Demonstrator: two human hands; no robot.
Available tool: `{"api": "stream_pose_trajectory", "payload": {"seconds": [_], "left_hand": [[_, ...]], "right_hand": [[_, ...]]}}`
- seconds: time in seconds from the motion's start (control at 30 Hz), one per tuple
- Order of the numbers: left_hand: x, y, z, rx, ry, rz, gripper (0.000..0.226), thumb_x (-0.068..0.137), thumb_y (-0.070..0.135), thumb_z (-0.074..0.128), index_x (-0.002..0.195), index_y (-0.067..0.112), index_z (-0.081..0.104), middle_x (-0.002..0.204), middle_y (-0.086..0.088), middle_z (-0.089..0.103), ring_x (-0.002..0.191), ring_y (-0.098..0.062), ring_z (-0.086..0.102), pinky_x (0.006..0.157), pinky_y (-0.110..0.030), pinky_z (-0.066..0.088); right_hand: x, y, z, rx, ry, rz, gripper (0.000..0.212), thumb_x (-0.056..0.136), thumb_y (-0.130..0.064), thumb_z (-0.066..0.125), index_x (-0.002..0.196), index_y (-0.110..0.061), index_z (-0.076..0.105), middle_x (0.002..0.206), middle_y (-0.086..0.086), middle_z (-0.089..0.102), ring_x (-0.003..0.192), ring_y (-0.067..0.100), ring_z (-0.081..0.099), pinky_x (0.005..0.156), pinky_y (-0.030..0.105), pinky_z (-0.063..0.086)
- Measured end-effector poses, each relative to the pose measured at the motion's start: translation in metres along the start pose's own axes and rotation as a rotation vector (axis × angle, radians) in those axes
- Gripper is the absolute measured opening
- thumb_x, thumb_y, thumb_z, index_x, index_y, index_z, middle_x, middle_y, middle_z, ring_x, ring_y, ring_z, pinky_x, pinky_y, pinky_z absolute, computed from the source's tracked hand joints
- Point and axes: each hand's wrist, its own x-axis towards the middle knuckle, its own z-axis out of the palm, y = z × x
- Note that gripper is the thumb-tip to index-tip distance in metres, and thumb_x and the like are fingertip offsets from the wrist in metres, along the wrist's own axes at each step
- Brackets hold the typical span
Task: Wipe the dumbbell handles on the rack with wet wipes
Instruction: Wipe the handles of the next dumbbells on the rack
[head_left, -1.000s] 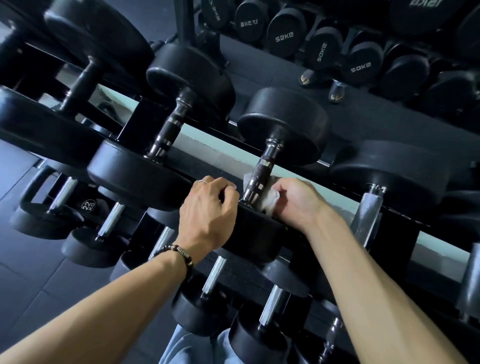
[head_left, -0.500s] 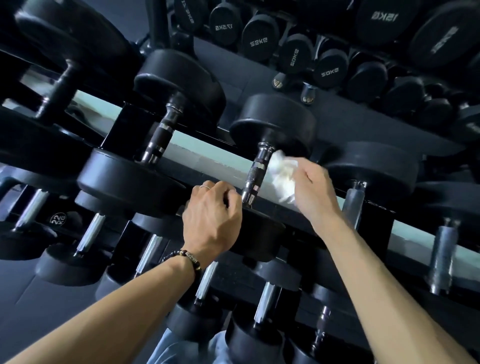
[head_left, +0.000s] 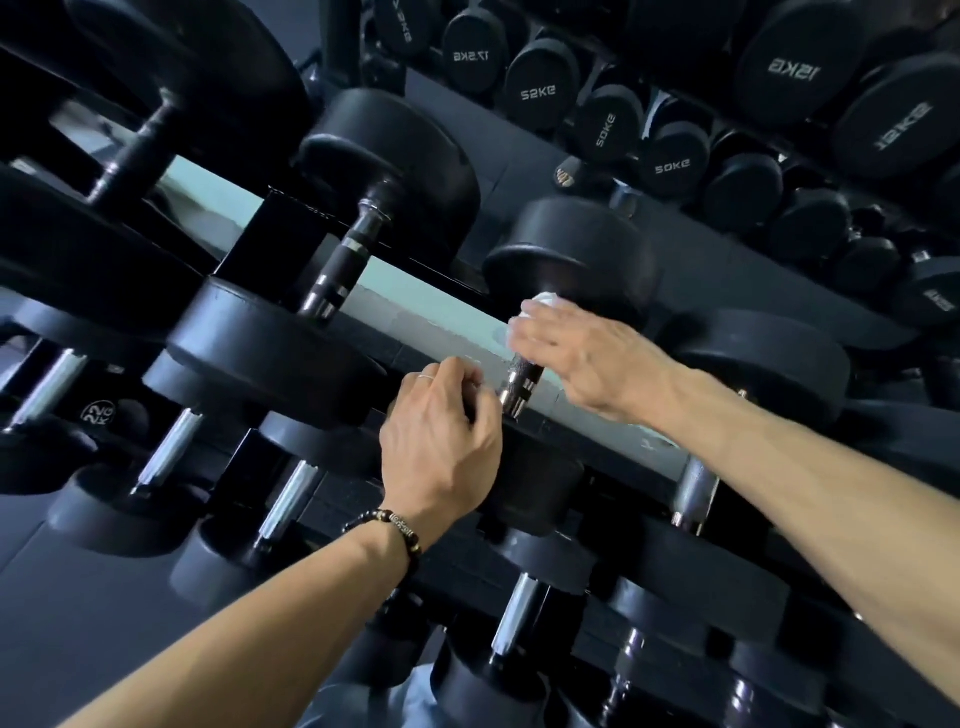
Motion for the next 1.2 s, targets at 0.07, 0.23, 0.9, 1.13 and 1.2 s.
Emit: {"api": "stream_pose_trajectory", "payload": {"seconds": [0.07,0.23,0.9,1.13,1.2], "left_hand": [[0.0,0.001,0.0,0.012,0.001,0.003,0.036,0.086,0.042,0.034,0.103,0.023,0.059,0.104,0.009,0.063,0.104,-0.013,0.051,0.08,-0.03,0.033],[0.0,0.0,0.0,0.014,-0.005,-0.006,0.036,0.086,0.042,0.032,0.104,0.023,0.057,0.104,0.009,0.061,0.103,-0.013,0.051,0.08,-0.031,0.033],[0.071,0.02,-0.017,0.2,-0.639,0.036,0.059,0.089,0.06,0.058,0.055,0.012,0.055,0.049,0.005,0.045,0.043,-0.008,0.039,0.043,-0.019,0.028],[0.088,0.028,0.001,0.386,-0.628,0.158,0.044,0.089,0.036,0.068,0.059,0.012,0.048,0.062,-0.005,0.053,0.055,-0.015,0.048,0.042,-0.021,0.029],[0.095,0.024,-0.001,0.409,-0.695,0.15,0.045,0.089,0.032,0.069,0.055,0.012,0.047,0.053,0.0,0.047,0.049,-0.011,0.043,0.039,-0.017,0.027]], "right_hand": [[-0.006,-0.017,0.003,0.121,-0.06,-0.07,0.061,0.084,0.012,0.044,0.136,-0.018,0.057,0.142,0.001,0.056,0.139,0.027,0.044,0.106,0.048,0.048],[-0.003,-0.004,-0.012,0.163,-0.067,0.042,0.065,0.083,0.014,0.036,0.136,-0.016,0.06,0.143,0.002,0.057,0.143,0.024,0.041,0.109,0.051,0.045],[-0.05,-0.107,0.027,1.016,0.684,1.21,0.027,0.1,-0.007,0.048,0.118,-0.013,0.067,0.116,-0.003,0.065,0.108,0.008,0.059,0.092,0.013,0.045],[-0.019,-0.133,0.031,1.132,0.779,1.358,0.035,0.1,-0.01,0.042,0.128,-0.012,0.063,0.125,-0.001,0.064,0.114,0.011,0.056,0.099,0.025,0.043],[-0.02,-0.135,0.032,1.156,0.806,1.369,0.034,0.1,-0.011,0.042,0.125,-0.013,0.064,0.121,-0.001,0.066,0.111,0.012,0.058,0.102,0.032,0.047]]}}
